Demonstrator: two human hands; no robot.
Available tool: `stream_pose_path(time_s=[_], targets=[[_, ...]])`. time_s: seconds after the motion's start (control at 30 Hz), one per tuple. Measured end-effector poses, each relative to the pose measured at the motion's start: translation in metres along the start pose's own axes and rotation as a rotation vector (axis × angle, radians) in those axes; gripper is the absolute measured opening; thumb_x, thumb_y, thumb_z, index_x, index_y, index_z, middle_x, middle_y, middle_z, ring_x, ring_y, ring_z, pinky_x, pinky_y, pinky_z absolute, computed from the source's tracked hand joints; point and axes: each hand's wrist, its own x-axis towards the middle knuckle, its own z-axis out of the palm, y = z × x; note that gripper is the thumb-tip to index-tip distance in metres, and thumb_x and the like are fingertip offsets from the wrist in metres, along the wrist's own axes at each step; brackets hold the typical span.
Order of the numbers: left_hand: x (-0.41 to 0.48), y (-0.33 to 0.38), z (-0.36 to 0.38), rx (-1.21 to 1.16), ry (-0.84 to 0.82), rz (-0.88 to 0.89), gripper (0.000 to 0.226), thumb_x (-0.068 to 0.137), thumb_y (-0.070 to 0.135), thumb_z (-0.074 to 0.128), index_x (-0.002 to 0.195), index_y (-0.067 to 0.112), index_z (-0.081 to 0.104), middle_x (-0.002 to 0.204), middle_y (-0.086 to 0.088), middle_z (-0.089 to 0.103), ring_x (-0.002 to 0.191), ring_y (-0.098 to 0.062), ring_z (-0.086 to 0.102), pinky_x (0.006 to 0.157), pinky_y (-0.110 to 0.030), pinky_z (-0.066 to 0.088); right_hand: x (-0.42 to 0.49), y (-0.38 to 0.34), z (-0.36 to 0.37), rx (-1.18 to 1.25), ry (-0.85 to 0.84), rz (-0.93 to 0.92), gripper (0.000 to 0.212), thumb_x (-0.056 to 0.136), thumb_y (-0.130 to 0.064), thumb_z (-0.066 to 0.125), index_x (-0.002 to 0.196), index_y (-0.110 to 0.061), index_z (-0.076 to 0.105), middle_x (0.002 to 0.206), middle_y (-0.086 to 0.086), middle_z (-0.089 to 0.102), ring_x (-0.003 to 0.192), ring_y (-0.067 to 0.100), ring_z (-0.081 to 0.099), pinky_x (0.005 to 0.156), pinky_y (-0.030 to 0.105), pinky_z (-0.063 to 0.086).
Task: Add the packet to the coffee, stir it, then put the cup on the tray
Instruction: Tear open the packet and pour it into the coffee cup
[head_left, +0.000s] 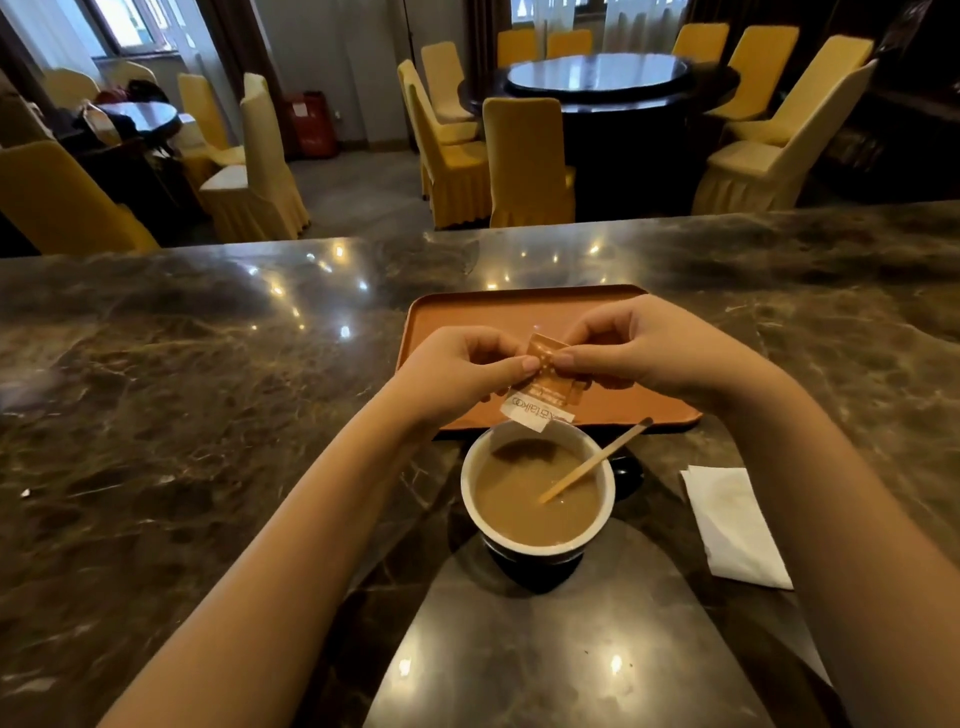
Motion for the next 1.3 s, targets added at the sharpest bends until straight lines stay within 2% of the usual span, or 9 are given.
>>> stream_pose_path(time_s=[0.13, 0.27, 0.37, 0.53, 0.67, 0.83, 1.0, 1.17, 1.3], targets=[[-0.003, -0.01, 0.001, -0.083, 0.025, 0.053, 0.006, 0.082, 0.022, 0.063, 0.085, 0.022, 0.068, 0.072, 0.011, 0.071, 0.067, -0.001, 0.063, 0.059, -0.011, 0.048, 0.001, 0.007, 0.007, 0.04, 0.047, -0.036, 0.013, 0.079, -0.021, 0.066, 0.084, -0.01, 0.069, 0.061, -0.01, 0.068, 0.055, 0.001, 0.058, 0.05, 0.01, 0.046], [-0.006, -0.019, -0.003, -0.128, 0.04, 0.031, 0.014, 0.071, 0.036, 0.067, 0.083, 0.031, 0.07, 0.079, 0.011, 0.073, 0.074, -0.005, 0.066, 0.063, -0.015, 0.051, 0.003, 0.013, 0.017, 0.058, 0.113, -0.062, 0.014, 0.08, -0.019, 0.064, 0.084, -0.007, 0.069, 0.065, -0.004, 0.069, 0.056, 0.004, 0.059, 0.051, 0.011, 0.048], [-0.007, -0.024, -0.003, -0.163, 0.073, 0.04, 0.011, 0.072, 0.03, 0.068, 0.081, 0.026, 0.071, 0.076, 0.009, 0.074, 0.071, -0.005, 0.067, 0.062, -0.014, 0.05, 0.003, 0.015, 0.019, 0.081, 0.106, -0.06, 0.016, 0.078, -0.02, 0.065, 0.083, -0.005, 0.069, 0.067, 0.0, 0.069, 0.056, 0.007, 0.058, 0.05, 0.012, 0.048], [-0.009, -0.027, 0.0, -0.213, 0.07, 0.054, 0.007, 0.078, 0.019, 0.066, 0.082, 0.021, 0.071, 0.077, 0.007, 0.074, 0.075, -0.009, 0.069, 0.065, -0.014, 0.051, 0.001, 0.016, 0.017, 0.115, 0.084, -0.077, 0.013, 0.076, -0.021, 0.066, 0.079, -0.008, 0.07, 0.063, -0.005, 0.071, 0.054, 0.006, 0.058, 0.049, 0.011, 0.047], [-0.011, -0.024, 0.001, -0.247, 0.042, 0.058, 0.008, 0.076, 0.021, 0.066, 0.082, 0.019, 0.071, 0.075, 0.008, 0.074, 0.072, -0.006, 0.068, 0.062, -0.012, 0.049, 0.0, 0.015, 0.016, 0.11, 0.089, -0.093, 0.012, 0.076, -0.02, 0.066, 0.078, -0.009, 0.07, 0.063, -0.007, 0.07, 0.054, 0.005, 0.058, 0.05, 0.011, 0.047], [-0.013, -0.024, 0.0, -0.294, 0.021, 0.041, 0.017, 0.074, 0.025, 0.066, 0.087, 0.015, 0.071, 0.076, 0.006, 0.074, 0.071, -0.005, 0.067, 0.063, -0.012, 0.049, 0.0, 0.015, 0.019, 0.07, 0.115, -0.116, 0.009, 0.077, -0.02, 0.066, 0.077, -0.012, 0.069, 0.065, -0.005, 0.07, 0.059, 0.011, 0.061, 0.052, 0.014, 0.049], [-0.014, -0.026, -0.001, -0.298, -0.041, 0.04, 0.031, 0.068, 0.018, 0.071, 0.099, 0.015, 0.067, 0.089, -0.003, 0.074, 0.084, -0.018, 0.07, 0.072, -0.02, 0.053, 0.0, 0.016, 0.02, 0.056, 0.134, -0.124, 0.007, 0.078, -0.019, 0.066, 0.077, -0.013, 0.07, 0.065, -0.004, 0.07, 0.057, 0.01, 0.06, 0.053, 0.015, 0.05], [-0.016, -0.025, 0.001, -0.338, -0.027, 0.049, 0.035, 0.065, 0.016, 0.073, 0.1, 0.017, 0.066, 0.085, -0.002, 0.074, 0.083, -0.02, 0.07, 0.069, -0.02, 0.054, 0.0, 0.016, 0.02, 0.036, 0.136, -0.137, 0.007, 0.078, -0.019, 0.065, 0.078, -0.013, 0.07, 0.071, 0.003, 0.071, 0.063, 0.021, 0.063, 0.054, 0.016, 0.05], [-0.015, -0.026, 0.001, -0.279, -0.01, 0.051, 0.034, 0.066, 0.02, 0.073, 0.099, 0.016, 0.067, 0.082, -0.001, 0.074, 0.081, -0.019, 0.071, 0.07, -0.022, 0.055, 0.0, 0.016, 0.019, 0.043, 0.129, -0.133, 0.008, 0.077, -0.02, 0.066, 0.077, -0.013, 0.07, 0.07, -0.001, 0.071, 0.06, 0.017, 0.061, 0.053, 0.016, 0.05]])
